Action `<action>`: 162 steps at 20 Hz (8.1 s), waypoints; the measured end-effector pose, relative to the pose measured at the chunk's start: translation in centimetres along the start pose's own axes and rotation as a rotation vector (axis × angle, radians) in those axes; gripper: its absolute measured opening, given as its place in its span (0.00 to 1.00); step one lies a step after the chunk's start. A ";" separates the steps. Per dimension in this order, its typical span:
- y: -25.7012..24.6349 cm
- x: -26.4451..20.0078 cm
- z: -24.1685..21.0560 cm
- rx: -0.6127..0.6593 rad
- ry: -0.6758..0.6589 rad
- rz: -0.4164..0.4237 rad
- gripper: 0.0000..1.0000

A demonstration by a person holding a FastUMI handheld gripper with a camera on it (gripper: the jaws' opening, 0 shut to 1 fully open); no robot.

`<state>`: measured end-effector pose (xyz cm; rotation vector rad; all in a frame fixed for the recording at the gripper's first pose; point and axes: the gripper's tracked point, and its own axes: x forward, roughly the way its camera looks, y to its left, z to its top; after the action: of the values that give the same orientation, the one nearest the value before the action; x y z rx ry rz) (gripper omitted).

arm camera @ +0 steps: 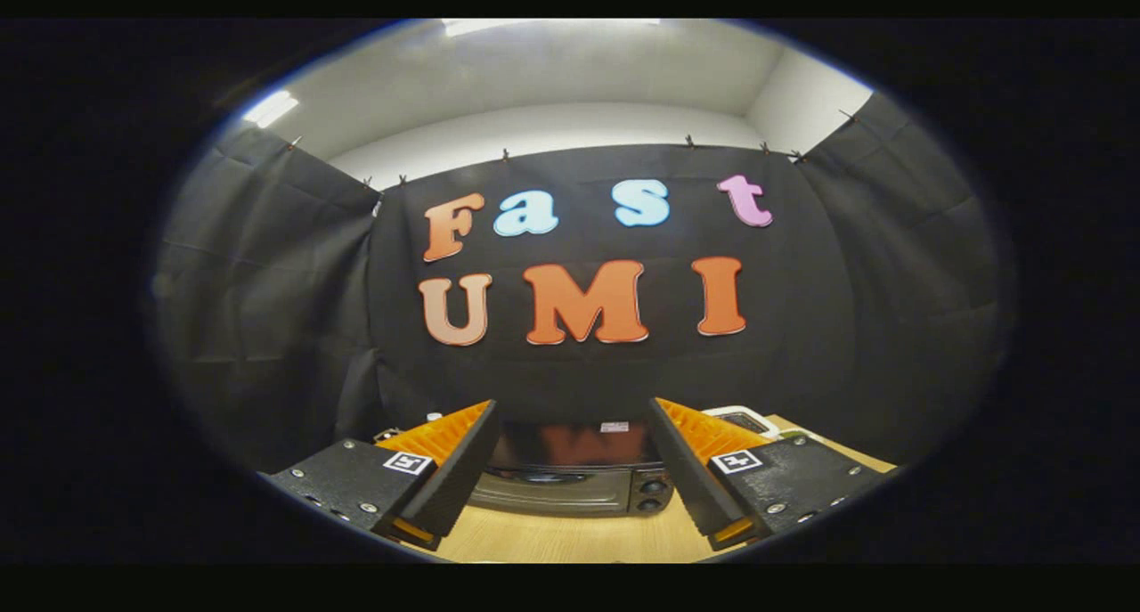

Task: Open the toaster oven, put the food inside, and close the toaster oven door.

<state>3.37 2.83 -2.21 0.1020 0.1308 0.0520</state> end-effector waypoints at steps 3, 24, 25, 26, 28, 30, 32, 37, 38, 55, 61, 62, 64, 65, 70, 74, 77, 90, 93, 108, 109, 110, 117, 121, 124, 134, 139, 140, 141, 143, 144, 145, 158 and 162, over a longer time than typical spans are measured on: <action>0.9 2.6 -2.5 0.017 0.102 0.010 0.98; 4.0 13.2 -18.2 -0.093 0.599 -0.051 0.98; 4.1 13.3 -18.3 -0.099 0.589 -0.057 0.98; 4.0 12.9 -18.1 -0.104 0.591 -0.063 0.98; 4.1 12.9 -17.9 -0.103 0.588 -0.067 0.97; 4.1 12.6 -18.1 -0.084 0.604 -0.072 0.95; 4.5 11.5 -17.9 -0.100 0.599 -0.058 0.91; 4.9 8.0 -18.2 -0.109 0.588 -0.035 0.89; 4.9 7.0 -18.5 -0.118 0.583 -0.025 0.89; 4.6 -2.5 -30.8 0.052 0.848 0.083 0.85; 3.9 -2.2 -31.7 0.019 0.833 0.066 0.83; 3.9 -2.2 -31.8 0.009 0.831 0.065 0.83; 3.8 -2.1 -31.9 0.010 0.827 0.065 0.81; 3.8 -2.1 -31.9 0.014 0.826 0.063 0.81; 3.7 -3.0 -30.6 0.027 0.838 0.053 0.81; 4.3 -5.7 -28.2 -0.050 0.773 0.097 0.83; 5.9 -9.6 -28.6 -0.082 0.787 0.177 0.85; 6.1 -13.9 -34.7 -0.183 0.890 0.200 0.85; 6.8 -13.7 -34.1 -0.088 0.885 0.214 0.69; 8.2 1.0 -24.4 0.614 0.547 0.159 0.60; 8.0 2.0 -24.7 0.649 0.539 0.137 0.60; 8.3 2.9 -25.1 0.689 0.534 0.134 0.60; 7.4 8.5 -25.6 0.868 0.457 0.065 0.60; 6.4 11.0 -26.0 0.923 0.438 0.023 0.60; 5.8 12.8 -25.9 0.911 0.413 0.000 0.60; 5.0 16.8 -27.8 0.767 0.385 -0.062 0.61; 4.4 15.9 -26.7 0.547 0.358 -0.070 0.82; 4.5 15.6 -26.3 0.497 0.351 -0.054 0.85; 4.3 15.1 -25.8 0.451 0.346 -0.048 0.90; 4.2 13.9 -24.9 0.385 0.331 -0.032 0.97; 4.2 12.9 -24.4 0.352 0.327 -0.020 0.97; 4.1 11.9 -24.3 0.315 0.339 -0.021 0.97; 5.6 -4.7 -26.8 0.096 0.581 0.078 0.99; 6.0 -7.3 -29.7 0.090 0.659 0.070 0.99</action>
<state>-8.11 11.25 -29.90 0.1769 0.7884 0.1491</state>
